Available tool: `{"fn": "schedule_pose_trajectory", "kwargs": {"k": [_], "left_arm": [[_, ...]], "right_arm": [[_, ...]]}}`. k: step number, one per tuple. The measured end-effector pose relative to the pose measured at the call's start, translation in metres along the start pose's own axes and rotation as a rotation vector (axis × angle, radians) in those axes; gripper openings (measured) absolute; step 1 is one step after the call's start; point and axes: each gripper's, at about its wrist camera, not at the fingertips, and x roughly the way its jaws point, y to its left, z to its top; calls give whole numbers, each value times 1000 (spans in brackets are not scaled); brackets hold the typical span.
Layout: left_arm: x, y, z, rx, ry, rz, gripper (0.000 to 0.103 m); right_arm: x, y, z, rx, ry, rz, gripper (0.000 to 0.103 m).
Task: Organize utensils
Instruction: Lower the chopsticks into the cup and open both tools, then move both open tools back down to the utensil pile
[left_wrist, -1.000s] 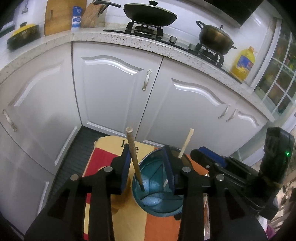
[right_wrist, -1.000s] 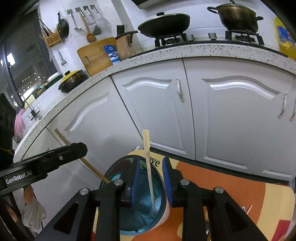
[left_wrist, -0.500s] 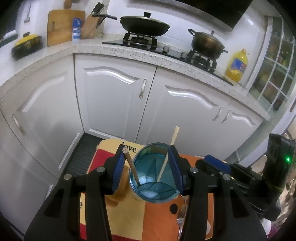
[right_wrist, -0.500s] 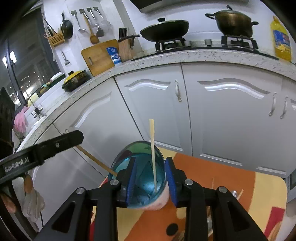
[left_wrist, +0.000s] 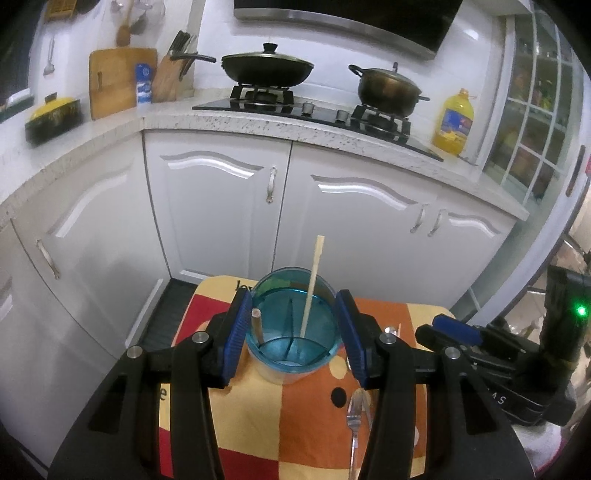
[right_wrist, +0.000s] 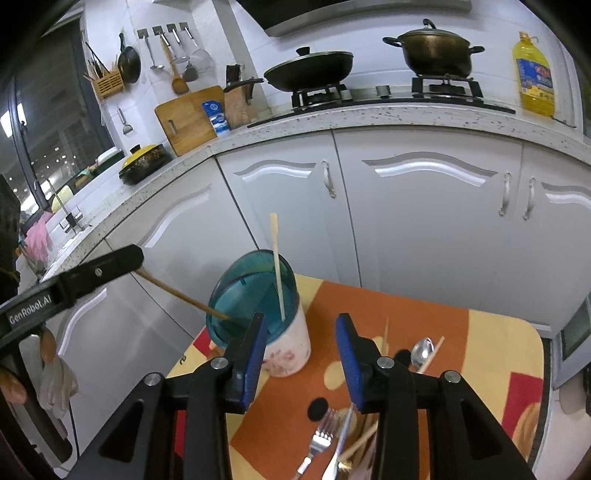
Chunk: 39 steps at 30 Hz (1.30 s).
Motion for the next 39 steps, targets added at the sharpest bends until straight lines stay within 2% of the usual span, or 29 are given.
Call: {"fn": "schedule_pose_trajectory", "kwargs": {"k": [7,10,15,20,24,31,39], "left_arm": [[-11,-6,-1,5,-19,-13,48],[-16,-3,0,-18,-30,-30,57],[-22,3,1,-48,-28,-66,58],[-25,-1,-9,-32,-15,-113,58],[-10,-10,-31,-26,59,-173,58],[44,-32,-91,-21,255,-242,58],[102,-51,-137,19,386,-251,57]], "right_arm": [[-17,-17,-16,32,5,-20,38],[-22,-23,-22,43,8,-28,38],[-25,-30,-30,50,20,-36,38],[-21,-45,-45,64,58,-54,38],[-11,-64,-64,99,106,-70,38],[11,-96,-95,171,179,-85,38],[37,-118,-114,237,231,-49,38]]}}
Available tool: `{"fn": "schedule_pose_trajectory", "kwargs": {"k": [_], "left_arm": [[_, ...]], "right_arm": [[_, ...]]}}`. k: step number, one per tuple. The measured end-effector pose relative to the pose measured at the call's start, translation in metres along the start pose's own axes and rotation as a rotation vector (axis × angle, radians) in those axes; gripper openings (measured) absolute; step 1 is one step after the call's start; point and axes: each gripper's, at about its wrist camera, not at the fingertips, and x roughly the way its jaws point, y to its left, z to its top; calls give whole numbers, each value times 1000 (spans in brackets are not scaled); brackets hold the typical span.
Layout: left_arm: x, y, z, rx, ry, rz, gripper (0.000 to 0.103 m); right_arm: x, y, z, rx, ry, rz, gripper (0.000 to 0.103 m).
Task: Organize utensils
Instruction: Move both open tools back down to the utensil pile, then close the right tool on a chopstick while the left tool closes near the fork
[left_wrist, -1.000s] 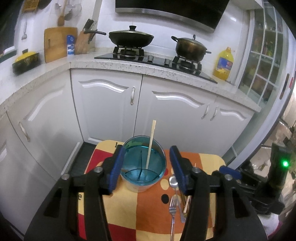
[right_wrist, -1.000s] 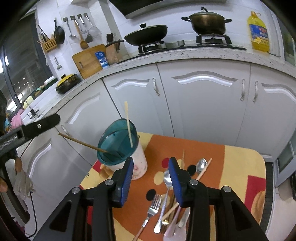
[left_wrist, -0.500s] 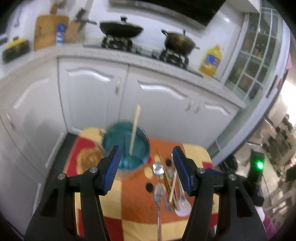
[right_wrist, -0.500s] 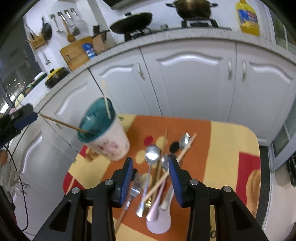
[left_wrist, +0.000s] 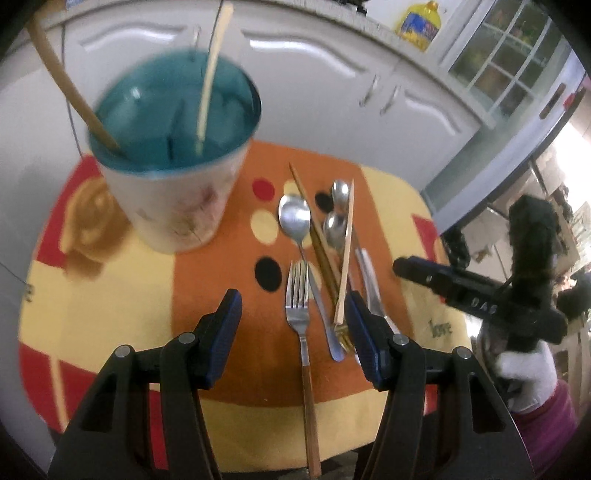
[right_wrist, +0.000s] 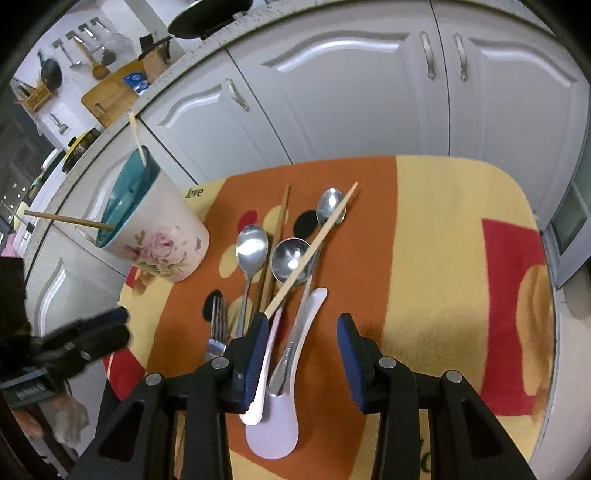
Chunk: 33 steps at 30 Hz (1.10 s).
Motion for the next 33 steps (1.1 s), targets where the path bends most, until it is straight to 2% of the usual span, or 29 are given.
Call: {"fn": "schedule_pose_trajectory", "kwargs": {"k": [4,11,19,23,31,33], "left_arm": [[22,4,2,-6,25,-3,57],[51,4,8,5,57,8,57],[71,6,16,8,90,1,56],[73,5,18,14,94,-6,48],[77,8,22,15,105,-30,38],[79,9,23,11,108,-33,30]], "right_arm": [[11,-5,1,18,20,35,37],[25,-14,6,26,40,39,34],[34,-23,31,57,18,56,34],[43,-23,47,55,10,50,33],[75,-41,80,163,29,56,25],[82,-44,86,177,34,55,17]]}}
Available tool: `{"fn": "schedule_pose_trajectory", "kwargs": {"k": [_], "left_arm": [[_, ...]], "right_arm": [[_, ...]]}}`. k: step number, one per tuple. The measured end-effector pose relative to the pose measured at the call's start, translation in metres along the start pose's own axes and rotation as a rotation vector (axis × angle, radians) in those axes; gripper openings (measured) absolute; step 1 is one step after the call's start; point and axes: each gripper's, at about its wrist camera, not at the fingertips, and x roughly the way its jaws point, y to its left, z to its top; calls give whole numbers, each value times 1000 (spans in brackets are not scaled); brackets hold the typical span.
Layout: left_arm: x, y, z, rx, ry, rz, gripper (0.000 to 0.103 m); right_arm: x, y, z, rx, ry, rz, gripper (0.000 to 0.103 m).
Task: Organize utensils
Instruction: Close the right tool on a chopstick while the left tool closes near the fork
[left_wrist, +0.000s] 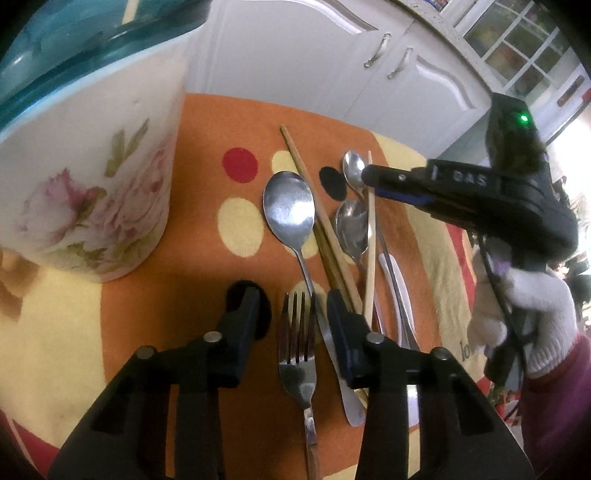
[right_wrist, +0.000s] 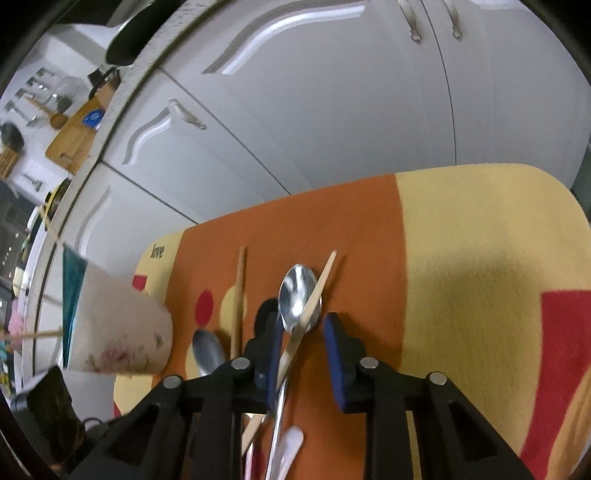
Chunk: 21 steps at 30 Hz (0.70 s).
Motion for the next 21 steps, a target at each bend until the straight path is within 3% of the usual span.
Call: {"fn": "schedule_pose_trajectory", "kwargs": {"k": [3,21], "left_arm": [[2,-2,1,15,10,-9,17],[-25,-5,-8,42,-26,-2,16]], "right_arm": [[3,3,3,-25,1,-22,8],[-52,15,-33,-141,-30,5,4]]}}
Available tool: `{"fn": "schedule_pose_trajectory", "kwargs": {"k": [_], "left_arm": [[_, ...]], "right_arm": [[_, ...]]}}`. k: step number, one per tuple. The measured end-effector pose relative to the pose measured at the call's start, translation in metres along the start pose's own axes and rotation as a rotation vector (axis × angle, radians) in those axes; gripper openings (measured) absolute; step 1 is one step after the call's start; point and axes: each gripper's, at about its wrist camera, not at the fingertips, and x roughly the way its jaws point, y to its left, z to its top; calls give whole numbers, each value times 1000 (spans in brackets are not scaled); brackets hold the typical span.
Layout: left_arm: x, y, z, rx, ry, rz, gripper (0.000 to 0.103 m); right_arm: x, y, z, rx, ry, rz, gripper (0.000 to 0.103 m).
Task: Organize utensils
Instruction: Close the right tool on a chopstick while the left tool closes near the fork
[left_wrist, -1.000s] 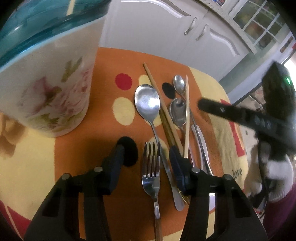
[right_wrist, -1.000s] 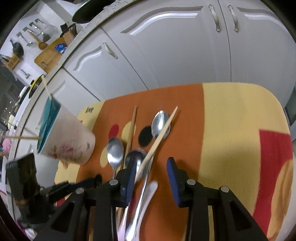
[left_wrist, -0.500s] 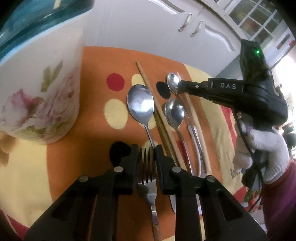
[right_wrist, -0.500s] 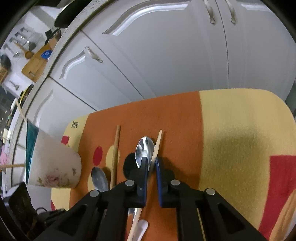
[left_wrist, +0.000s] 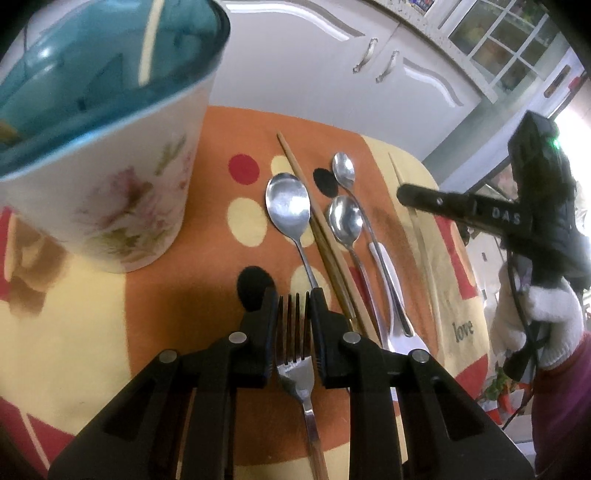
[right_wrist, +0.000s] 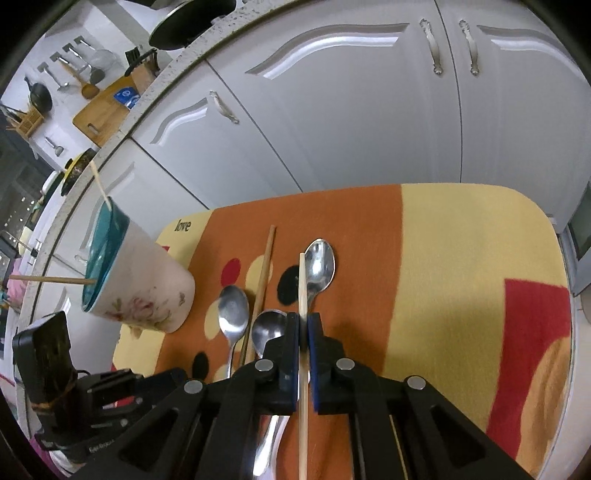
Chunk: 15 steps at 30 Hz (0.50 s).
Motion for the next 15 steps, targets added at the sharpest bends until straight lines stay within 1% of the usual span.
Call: {"fn": "schedule_pose_trajectory", "kwargs": {"k": [4,8,10,12,15], "left_arm": [[-2,-2,3,-4,-15,7,16],[12,9,4,-62,44,-4,16],[13,10,1,-56,51,-3,16],[14,14,-2,-56,62,-12,20],[13,24,-3,-79,72,-48,23]], "right_arm": [[-9,4,-6,-4,-12,5,4],[-14,6,-8,-1,-19,2,4],[-14,7,-9,-3,-18,2,4],[-13,7,-9,-9,-11,-1,4],[-11,6,-9,-3,-8,-1,4]]}}
